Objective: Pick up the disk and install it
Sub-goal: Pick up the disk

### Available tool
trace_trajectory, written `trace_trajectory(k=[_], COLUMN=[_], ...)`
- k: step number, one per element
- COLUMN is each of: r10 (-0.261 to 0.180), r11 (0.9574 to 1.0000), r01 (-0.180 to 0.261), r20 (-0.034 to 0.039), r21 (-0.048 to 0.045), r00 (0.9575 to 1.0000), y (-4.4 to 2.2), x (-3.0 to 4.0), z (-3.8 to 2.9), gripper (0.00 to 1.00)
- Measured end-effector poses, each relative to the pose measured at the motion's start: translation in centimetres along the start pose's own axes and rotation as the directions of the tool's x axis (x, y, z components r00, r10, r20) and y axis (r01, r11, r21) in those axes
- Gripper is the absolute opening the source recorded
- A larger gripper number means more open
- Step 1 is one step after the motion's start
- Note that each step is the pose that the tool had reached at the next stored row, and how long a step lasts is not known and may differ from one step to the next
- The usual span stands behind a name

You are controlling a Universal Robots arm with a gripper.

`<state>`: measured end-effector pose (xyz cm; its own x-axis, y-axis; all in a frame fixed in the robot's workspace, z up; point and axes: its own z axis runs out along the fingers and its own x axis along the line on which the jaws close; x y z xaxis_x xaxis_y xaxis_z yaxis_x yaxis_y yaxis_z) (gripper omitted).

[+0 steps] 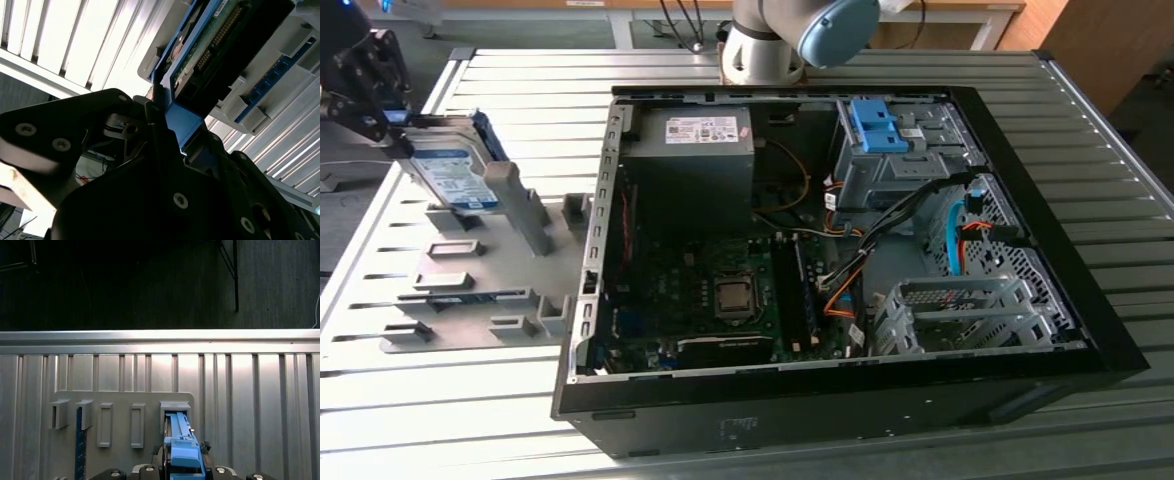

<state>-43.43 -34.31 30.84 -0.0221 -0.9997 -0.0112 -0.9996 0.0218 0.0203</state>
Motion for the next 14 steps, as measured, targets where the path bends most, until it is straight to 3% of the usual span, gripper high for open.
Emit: trace_trajectory(k=[6,14], r10=[0.000,0.000], r11=[1.0000,1.0000], r01=[0.000,0.000], r20=[0.0000,-0.0001], r21=[0.0000,-0.0004], r00=[1.0000,1.0000], y=[0.02,0.03], x=[-0.01,-0.01], z=[-1.02,-1.15], gripper=[0.36,0.36])
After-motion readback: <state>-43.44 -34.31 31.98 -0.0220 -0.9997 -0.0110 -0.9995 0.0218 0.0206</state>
